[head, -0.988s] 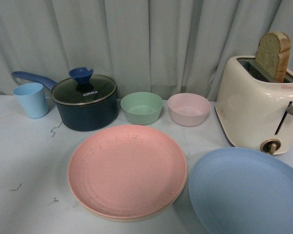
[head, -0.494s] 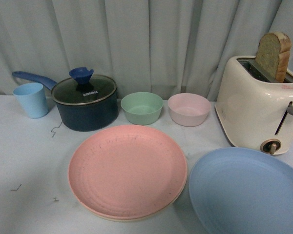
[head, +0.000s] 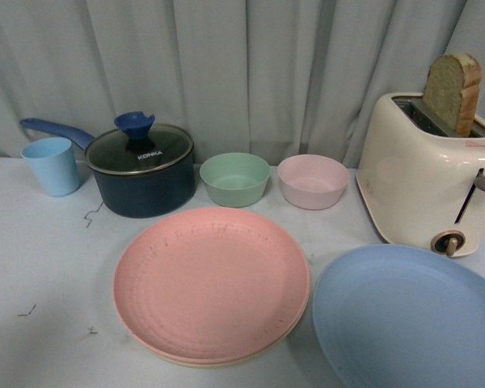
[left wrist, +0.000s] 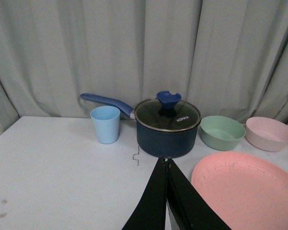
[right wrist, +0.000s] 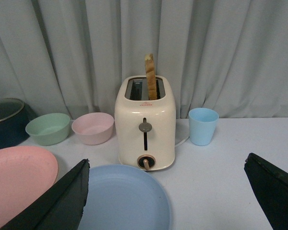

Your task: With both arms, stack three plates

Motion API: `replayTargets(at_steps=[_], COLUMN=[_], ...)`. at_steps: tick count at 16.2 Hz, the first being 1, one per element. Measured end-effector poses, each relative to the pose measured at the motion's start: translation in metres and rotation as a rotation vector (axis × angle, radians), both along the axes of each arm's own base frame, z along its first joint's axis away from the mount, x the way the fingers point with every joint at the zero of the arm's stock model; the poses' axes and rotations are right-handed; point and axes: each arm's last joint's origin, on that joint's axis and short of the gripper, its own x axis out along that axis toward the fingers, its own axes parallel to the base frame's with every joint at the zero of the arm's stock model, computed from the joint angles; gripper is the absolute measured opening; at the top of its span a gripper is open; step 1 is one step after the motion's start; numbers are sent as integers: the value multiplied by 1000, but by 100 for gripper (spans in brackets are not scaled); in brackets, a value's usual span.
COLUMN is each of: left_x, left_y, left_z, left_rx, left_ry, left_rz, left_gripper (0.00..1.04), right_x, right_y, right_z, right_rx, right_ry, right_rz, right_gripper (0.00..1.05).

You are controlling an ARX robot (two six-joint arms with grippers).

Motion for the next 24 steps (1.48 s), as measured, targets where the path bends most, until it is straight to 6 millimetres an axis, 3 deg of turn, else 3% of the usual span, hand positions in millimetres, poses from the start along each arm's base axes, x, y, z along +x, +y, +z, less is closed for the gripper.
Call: replayTargets(at_steps=[16, 20, 22, 24], left_x=[-26, -26, -26, -26], left_y=[0, 0, 0, 0], left_z=[-3, -3, -3, -3], left_rx=[0, 0, 0, 0], left_ry=[4, 8, 8, 7], left_rz=[0, 0, 0, -3], left_gripper=[3, 36, 57, 77], right_x=[0, 0, 0, 16], right_y=[0, 0, 0, -12], right_z=[0, 0, 0, 8], right_rx=[0, 0, -2, -42], right_ry=[0, 0, 6, 27], right_rz=[0, 0, 13, 155], right_gripper=[98, 98, 98, 98])
